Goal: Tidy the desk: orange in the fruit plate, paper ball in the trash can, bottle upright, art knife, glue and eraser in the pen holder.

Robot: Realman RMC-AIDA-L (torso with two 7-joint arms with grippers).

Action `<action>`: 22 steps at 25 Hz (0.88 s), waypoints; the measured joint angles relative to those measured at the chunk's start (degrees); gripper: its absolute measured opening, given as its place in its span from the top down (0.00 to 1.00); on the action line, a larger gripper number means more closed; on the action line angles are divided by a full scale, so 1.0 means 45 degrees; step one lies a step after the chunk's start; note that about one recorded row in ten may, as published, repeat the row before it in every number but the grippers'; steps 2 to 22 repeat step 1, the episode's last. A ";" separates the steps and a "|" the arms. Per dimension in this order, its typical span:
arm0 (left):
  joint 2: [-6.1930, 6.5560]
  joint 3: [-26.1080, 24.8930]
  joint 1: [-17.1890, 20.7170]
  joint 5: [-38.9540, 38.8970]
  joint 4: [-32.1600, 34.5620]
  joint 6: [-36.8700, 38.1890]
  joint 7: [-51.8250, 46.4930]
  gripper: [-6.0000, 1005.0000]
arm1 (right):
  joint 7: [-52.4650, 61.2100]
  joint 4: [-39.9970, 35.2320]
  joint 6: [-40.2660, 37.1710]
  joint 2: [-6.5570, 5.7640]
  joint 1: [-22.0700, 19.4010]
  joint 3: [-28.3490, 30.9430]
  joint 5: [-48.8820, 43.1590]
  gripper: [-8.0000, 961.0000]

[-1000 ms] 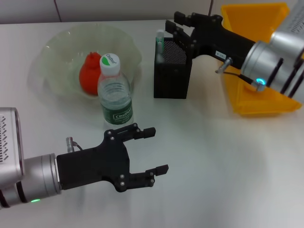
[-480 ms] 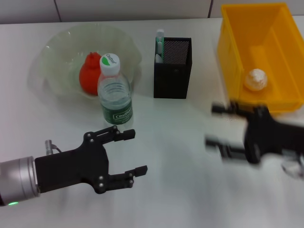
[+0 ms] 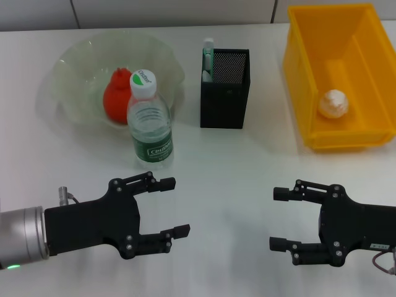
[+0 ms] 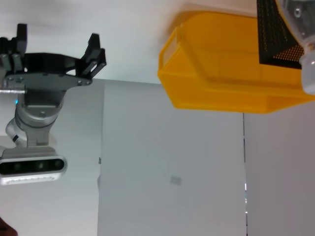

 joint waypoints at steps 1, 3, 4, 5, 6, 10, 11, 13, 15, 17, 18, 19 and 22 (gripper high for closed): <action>0.0000 -0.0007 0.0002 0.0000 0.0002 0.0053 0.0000 0.22 | -0.0064 0.0036 0.0003 0.0002 -0.0004 0.0029 -0.0001 0.16; 0.0000 -0.0007 0.0002 0.0000 0.0002 0.0053 0.0000 0.22 | -0.0064 0.0036 0.0003 0.0002 -0.0004 0.0029 -0.0001 0.16; 0.0000 -0.0007 0.0002 0.0000 0.0002 0.0053 0.0000 0.22 | -0.0064 0.0036 0.0003 0.0002 -0.0004 0.0029 -0.0001 0.16; 0.0000 -0.0007 0.0002 0.0000 0.0002 0.0053 0.0000 0.22 | -0.0064 0.0036 0.0003 0.0002 -0.0004 0.0029 -0.0001 0.16; 0.0000 -0.0007 0.0002 0.0000 0.0002 0.0053 0.0000 0.22 | -0.0064 0.0036 0.0003 0.0002 -0.0004 0.0029 -0.0001 0.16; 0.0000 -0.0007 0.0002 0.0000 0.0002 0.0053 0.0000 0.22 | -0.0064 0.0036 0.0003 0.0002 -0.0004 0.0029 -0.0001 0.16; 0.0000 -0.0007 0.0002 0.0000 0.0002 0.0053 0.0000 0.22 | -0.0064 0.0036 0.0003 0.0002 -0.0004 0.0029 -0.0001 0.16; 0.0000 -0.0007 0.0002 0.0000 0.0002 0.0053 0.0000 0.22 | -0.0064 0.0036 0.0003 0.0002 -0.0004 0.0029 -0.0001 0.16; 0.0000 -0.0007 0.0002 0.0000 0.0002 0.0053 0.0000 0.22 | -0.0064 0.0036 0.0003 0.0002 -0.0004 0.0029 -0.0001 0.16; 0.0000 -0.0007 0.0002 0.0000 0.0002 0.0053 0.0000 0.22 | -0.0064 0.0036 0.0003 0.0002 -0.0004 0.0029 -0.0001 0.16; 0.0000 -0.0007 0.0002 0.0000 0.0002 0.0053 0.0000 0.22 | -0.0064 0.0036 0.0003 0.0002 -0.0004 0.0029 -0.0001 0.16; 0.0000 -0.0007 0.0002 0.0000 0.0002 0.0053 0.0000 0.22 | -0.0064 0.0036 0.0003 0.0002 -0.0004 0.0029 -0.0001 0.16; 0.0000 -0.0007 0.0002 0.0000 0.0002 0.0053 0.0000 0.22 | -0.0064 0.0036 0.0003 0.0002 -0.0004 0.0029 -0.0001 0.16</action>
